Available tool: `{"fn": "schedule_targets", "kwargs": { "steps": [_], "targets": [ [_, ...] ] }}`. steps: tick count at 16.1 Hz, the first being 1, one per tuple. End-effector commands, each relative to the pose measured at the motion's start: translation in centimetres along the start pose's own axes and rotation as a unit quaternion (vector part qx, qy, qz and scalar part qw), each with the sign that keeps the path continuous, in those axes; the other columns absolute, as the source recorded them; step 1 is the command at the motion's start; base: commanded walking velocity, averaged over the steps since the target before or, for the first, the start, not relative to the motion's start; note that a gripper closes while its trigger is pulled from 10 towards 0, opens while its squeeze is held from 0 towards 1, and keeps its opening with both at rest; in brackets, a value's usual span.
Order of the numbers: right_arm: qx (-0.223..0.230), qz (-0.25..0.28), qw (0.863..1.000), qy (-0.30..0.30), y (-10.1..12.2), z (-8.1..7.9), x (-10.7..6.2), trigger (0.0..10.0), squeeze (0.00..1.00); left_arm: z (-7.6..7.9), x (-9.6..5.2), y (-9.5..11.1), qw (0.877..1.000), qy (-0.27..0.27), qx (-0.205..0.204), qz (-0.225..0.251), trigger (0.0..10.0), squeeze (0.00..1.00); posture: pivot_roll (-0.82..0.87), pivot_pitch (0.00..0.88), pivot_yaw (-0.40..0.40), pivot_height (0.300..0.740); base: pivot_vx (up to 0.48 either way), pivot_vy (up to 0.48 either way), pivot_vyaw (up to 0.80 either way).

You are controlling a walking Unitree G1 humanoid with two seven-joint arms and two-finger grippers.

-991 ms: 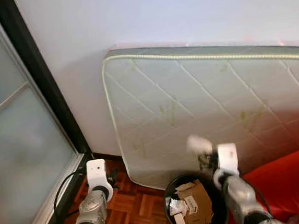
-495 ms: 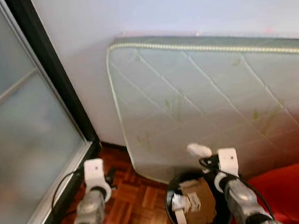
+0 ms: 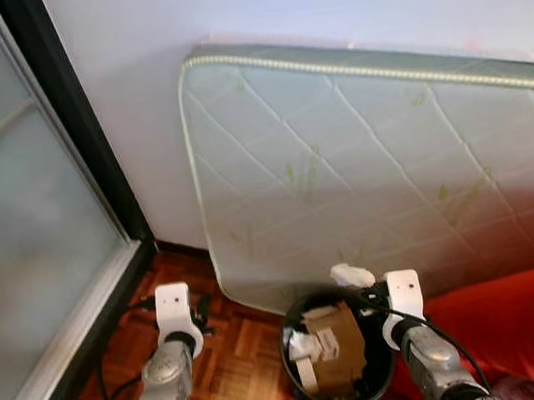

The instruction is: Clean up the room

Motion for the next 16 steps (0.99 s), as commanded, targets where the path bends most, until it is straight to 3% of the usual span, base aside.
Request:
{"fn": "schedule_targets", "kwargs": {
  "steps": [1,9,12,13,14,16],
  "targets": [
    [-0.010,-0.011,1.000,-0.006,-0.3,0.3,-0.1,10.0,0.00,0.1,0.0,0.1,1.000,-0.005,0.002,0.006,10.0,0.00,0.04,0.188,-0.090,0.658,0.000,0.000,0.00],
    [-0.017,0.003,1.000,0.025,-0.5,-1.2,-0.1,10.0,0.00,0.3,-0.3,0.2,1.000,-0.001,-0.008,0.023,10.0,0.00,0.08,0.217,-0.098,0.648,0.000,0.000,0.00],
    [0.013,0.006,1.000,0.021,-0.3,-1.7,0.1,10.0,0.00,0.2,-0.4,0.1,1.000,-0.003,-0.005,0.021,10.0,0.00,0.09,0.218,-0.088,0.648,0.000,0.000,0.00],
    [0.062,0.006,0.998,0.010,-0.3,-1.9,0.3,10.0,0.00,-0.1,-0.5,0.0,1.000,-0.004,-0.003,0.023,10.0,0.00,0.10,0.220,-0.076,0.648,0.000,0.000,0.00],
    [0.077,-0.002,0.997,0.001,-0.3,-2.0,0.4,10.0,0.00,-0.2,-0.5,0.2,1.000,-0.003,-0.001,0.027,10.0,0.00,0.10,0.220,-0.071,0.648,0.000,0.000,0.00],
    [0.073,-0.011,0.997,0.001,-0.2,-2.5,0.7,10.0,0.00,-0.5,-0.4,0.6,0.999,-0.003,0.003,0.034,10.0,0.00,0.10,0.224,-0.058,0.648,0.000,0.000,0.00]
  ]
}}
Point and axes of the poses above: a point about 5 cm out from each wrist's last joint towards the gripper, its own x axis pointing out of the wrist towards the gripper, its own y axis along the axis of the wrist's last joint, z = x × y, the point moved 2 cm from there along x, pointing out of the wrist towards the gripper, and after that the axes turned 9 degrees about x, right-handed, at the moved point
